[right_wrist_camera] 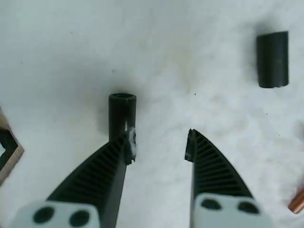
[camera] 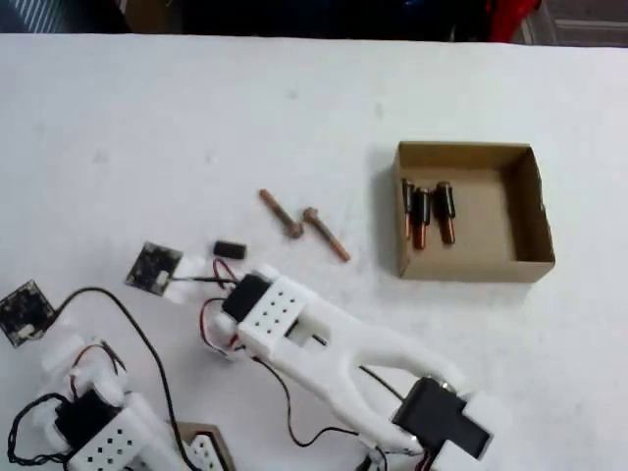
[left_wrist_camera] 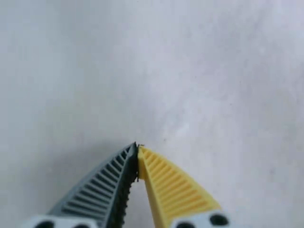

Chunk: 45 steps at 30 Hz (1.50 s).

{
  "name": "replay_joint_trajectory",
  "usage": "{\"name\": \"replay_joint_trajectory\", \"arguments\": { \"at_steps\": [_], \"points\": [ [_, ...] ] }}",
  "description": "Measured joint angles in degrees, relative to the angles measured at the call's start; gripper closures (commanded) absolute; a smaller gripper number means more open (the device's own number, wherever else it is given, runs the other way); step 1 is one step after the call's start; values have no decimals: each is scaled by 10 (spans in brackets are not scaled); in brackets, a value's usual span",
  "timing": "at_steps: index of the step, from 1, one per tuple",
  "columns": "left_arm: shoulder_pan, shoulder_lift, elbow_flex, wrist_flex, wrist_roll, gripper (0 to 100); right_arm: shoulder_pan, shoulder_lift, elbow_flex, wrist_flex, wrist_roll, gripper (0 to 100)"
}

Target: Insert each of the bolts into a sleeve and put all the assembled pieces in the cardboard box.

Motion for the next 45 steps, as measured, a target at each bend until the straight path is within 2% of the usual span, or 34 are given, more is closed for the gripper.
{"name": "replay_joint_trajectory", "arguments": {
  "at_steps": [8,15,24,29,41,45],
  "points": [
    [-18,0,0,0,-1,977,-16,0,8,-4,-35,843],
    [-18,0,0,0,-1,977,-59,0,75,-90,-35,844],
    [-18,0,0,0,-1,977,-62,13,82,-113,-35,845],
    [-18,0,0,0,-1,977,-59,58,78,-131,-35,962],
    [-18,0,0,0,-1,977,-55,64,66,-124,-36,940],
    [-18,0,0,0,-1,977,-18,64,61,-122,-35,940]
  ]
}}
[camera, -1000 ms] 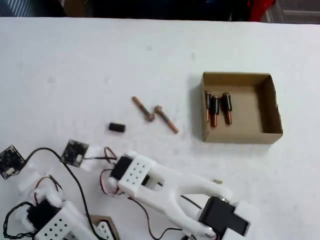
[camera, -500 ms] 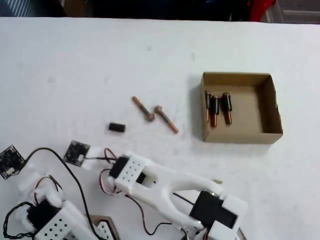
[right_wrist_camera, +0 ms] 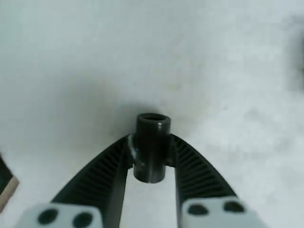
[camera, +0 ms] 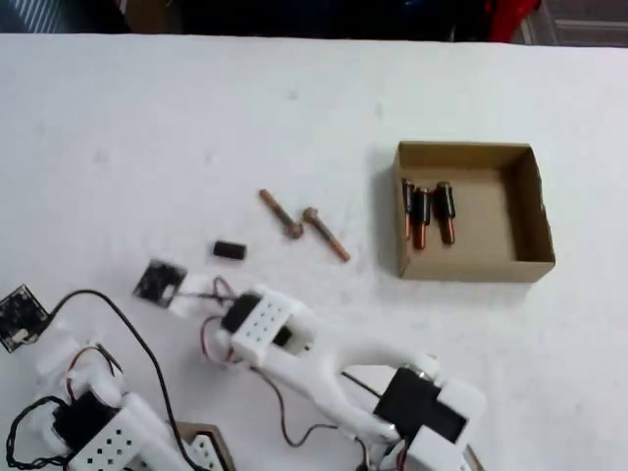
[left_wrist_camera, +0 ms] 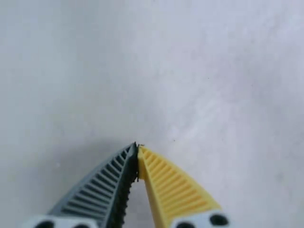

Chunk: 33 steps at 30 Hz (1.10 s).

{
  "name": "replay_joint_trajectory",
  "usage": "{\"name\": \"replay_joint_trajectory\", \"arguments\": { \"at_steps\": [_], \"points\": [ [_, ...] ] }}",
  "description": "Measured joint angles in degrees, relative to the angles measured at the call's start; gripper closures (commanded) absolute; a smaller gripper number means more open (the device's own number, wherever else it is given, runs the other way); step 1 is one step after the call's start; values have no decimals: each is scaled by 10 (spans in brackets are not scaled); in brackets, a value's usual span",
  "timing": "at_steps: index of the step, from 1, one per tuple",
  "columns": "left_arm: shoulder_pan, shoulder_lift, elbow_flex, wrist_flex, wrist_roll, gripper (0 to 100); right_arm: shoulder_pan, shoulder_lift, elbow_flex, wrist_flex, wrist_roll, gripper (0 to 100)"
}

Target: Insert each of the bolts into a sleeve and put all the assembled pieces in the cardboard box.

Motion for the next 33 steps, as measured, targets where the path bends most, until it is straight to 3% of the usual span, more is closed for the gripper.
{"name": "replay_joint_trajectory", "arguments": {
  "at_steps": [11,20,24,29,33],
  "points": [
    [0,0,0,0,0,977,135,1,-81,140,-1,940],
    [0,0,0,0,0,977,205,10,-82,146,-1,935],
    [0,0,0,0,0,977,213,55,-82,146,-1,925],
    [0,0,0,0,0,977,211,91,-105,147,-1,834],
    [0,0,0,0,0,977,206,96,-110,166,20,854]
  ]
}}
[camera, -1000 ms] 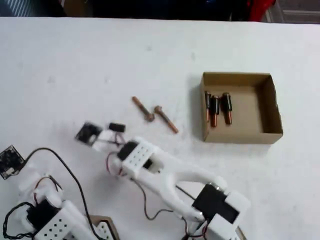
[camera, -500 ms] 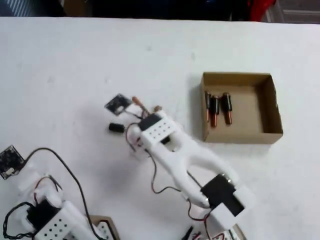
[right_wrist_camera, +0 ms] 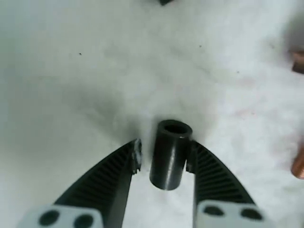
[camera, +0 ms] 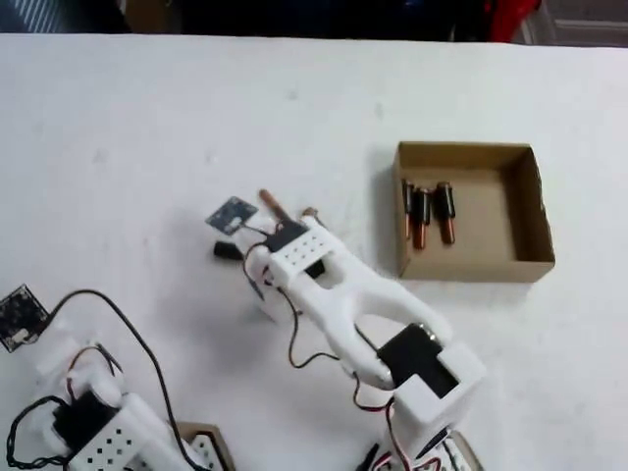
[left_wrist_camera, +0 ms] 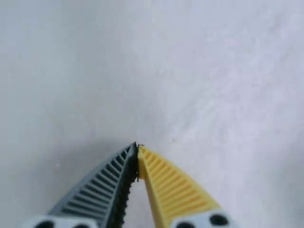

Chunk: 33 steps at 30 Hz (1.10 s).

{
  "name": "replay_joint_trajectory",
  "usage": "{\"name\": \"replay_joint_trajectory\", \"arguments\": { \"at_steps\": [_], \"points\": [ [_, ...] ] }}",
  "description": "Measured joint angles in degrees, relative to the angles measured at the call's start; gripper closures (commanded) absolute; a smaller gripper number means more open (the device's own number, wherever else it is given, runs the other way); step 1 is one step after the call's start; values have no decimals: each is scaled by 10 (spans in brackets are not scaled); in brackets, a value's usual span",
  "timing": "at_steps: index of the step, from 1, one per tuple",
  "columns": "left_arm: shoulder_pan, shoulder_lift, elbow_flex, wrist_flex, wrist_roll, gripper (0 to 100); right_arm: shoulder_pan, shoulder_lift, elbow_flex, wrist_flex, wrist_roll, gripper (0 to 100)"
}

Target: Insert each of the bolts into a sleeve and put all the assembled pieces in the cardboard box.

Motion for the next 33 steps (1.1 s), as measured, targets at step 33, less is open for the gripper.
{"name": "replay_joint_trajectory", "arguments": {
  "at_steps": [33],
  "points": [
    [77,0,0,0,-106,977,39,-333,-35,167,11,981]
  ]
}}
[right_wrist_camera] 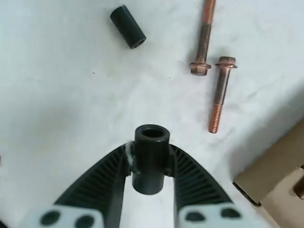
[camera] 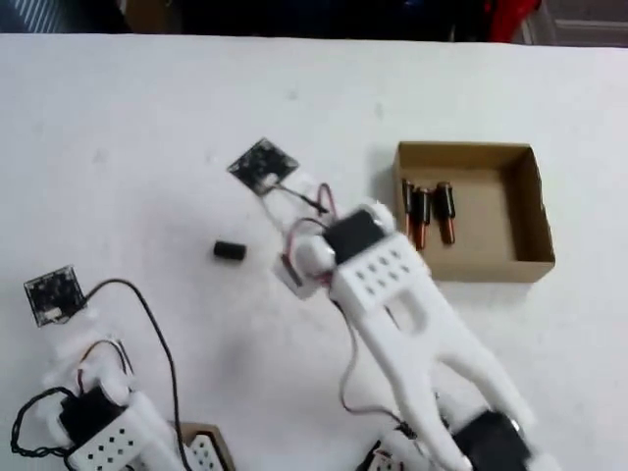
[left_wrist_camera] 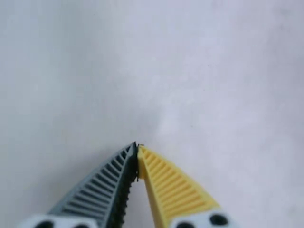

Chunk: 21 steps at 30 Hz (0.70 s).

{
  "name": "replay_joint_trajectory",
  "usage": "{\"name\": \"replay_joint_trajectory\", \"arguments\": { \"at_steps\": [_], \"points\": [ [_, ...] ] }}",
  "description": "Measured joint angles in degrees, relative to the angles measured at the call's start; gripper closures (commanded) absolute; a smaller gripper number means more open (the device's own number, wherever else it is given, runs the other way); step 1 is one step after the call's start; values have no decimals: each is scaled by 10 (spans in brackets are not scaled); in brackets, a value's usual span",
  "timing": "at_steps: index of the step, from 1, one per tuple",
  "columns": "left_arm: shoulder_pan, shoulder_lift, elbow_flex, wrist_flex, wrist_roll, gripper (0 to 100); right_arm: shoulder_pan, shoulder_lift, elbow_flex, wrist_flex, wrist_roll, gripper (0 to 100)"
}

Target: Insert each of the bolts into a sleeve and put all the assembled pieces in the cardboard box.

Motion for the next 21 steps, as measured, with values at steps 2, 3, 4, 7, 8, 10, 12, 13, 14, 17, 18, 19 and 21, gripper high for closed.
{"name": "replay_joint_trajectory", "arguments": {
  "at_steps": [2,3,4,7,8,10,12,13,14,17,18,19,21],
  "points": [
    [11,0,0,0,0,977,9,-54,0,22,0,981],
    [18,0,0,0,0,977,17,-79,0,32,0,981],
    [26,0,0,0,0,977,24,-102,0,40,0,981],
    [57,0,0,0,0,977,56,-173,0,57,1,981],
    [72,0,0,0,0,977,67,-195,1,57,1,981],
    [100,0,0,0,-1,977,85,-242,18,57,1,981],
    [137,0,0,0,-1,977,96,-285,47,57,1,981],
    [155,0,0,0,-1,977,98,-306,63,58,1,981],
    [174,0,0,0,-1,977,99,-327,80,58,1,981],
    [236,0,0,0,-1,977,103,-389,120,56,1,981],
    [257,0,0,0,-1,977,103,-409,136,49,1,981],
    [276,0,0,0,-1,977,103,-428,153,41,1,981],
    [310,0,0,0,-1,977,102,-467,188,21,1,981]
  ]
}}
